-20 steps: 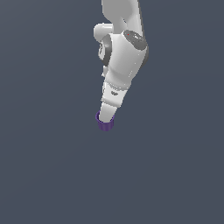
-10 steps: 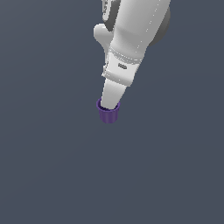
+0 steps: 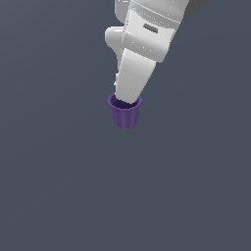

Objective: Pick up the object and move it to a goal position.

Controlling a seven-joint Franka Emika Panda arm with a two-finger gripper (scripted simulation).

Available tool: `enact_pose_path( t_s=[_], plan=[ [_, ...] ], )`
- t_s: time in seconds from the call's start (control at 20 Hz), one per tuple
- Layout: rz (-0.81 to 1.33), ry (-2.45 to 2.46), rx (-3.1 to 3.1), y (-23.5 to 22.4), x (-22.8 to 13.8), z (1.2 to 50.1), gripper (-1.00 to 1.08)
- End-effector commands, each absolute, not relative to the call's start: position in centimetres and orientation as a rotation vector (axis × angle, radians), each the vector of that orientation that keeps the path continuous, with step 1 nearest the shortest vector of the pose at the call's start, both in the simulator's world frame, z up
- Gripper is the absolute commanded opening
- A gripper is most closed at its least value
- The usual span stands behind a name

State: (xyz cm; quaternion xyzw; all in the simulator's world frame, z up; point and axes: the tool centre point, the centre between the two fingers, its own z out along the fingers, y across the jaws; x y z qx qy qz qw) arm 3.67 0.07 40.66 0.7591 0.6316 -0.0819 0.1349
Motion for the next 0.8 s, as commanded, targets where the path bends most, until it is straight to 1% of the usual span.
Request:
enact_pose_path(
  t_s=[0.0,0.75],
  plan=[
    [-0.236,1.828,2.200,0.3,4.1,42.4,-1.00],
    [-0.239,1.823,2.199,1.3,6.2,49.4,-1.00]
  ],
)
